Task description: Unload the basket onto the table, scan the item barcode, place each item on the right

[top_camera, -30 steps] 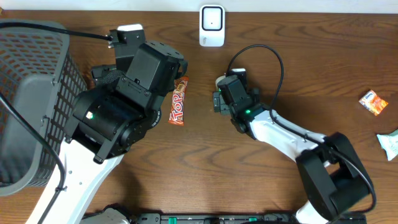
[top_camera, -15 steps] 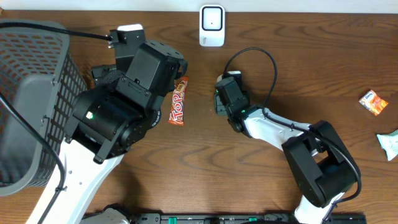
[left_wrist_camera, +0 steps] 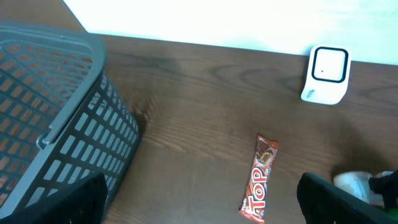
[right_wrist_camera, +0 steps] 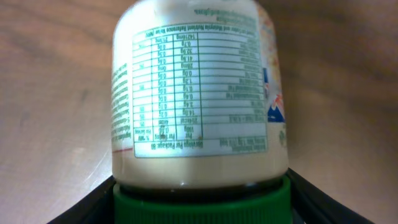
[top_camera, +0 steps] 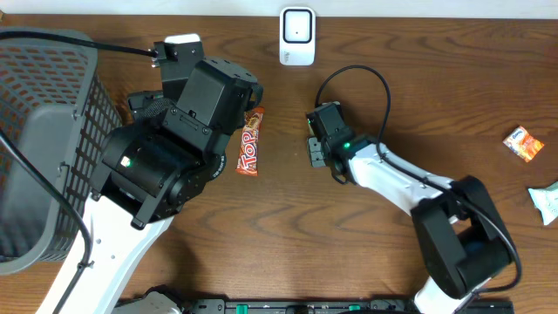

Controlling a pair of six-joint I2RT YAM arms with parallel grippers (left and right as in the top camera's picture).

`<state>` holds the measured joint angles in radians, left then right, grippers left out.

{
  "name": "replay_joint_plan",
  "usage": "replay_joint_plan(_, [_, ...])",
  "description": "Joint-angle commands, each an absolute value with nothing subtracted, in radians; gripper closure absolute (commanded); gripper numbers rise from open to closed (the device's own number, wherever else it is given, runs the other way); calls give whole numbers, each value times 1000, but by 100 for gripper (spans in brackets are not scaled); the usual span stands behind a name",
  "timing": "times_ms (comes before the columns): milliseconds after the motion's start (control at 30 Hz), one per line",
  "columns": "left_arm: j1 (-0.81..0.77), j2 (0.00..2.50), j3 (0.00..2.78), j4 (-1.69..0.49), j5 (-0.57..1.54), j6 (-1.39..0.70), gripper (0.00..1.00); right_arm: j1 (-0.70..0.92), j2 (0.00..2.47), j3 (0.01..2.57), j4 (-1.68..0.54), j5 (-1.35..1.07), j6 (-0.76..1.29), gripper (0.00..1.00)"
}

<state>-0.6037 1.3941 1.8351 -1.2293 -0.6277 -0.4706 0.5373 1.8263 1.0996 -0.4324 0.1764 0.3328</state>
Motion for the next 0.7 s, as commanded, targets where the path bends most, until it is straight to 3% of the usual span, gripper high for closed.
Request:
replay_joint_plan(0, [-601,1393,1843,-1230,-643,-465,2,527,1776,1210,-591,22,340,44])
replay_joint_plan(200, [-601,1393,1843,-1230,-643,-465,2,516,1776,1327,-915,-22,344,49])
replay_joint_plan(667, [-601,1393,1843,-1230,-643,-465,2,444,1776,1407,-1304,-152,342,49])
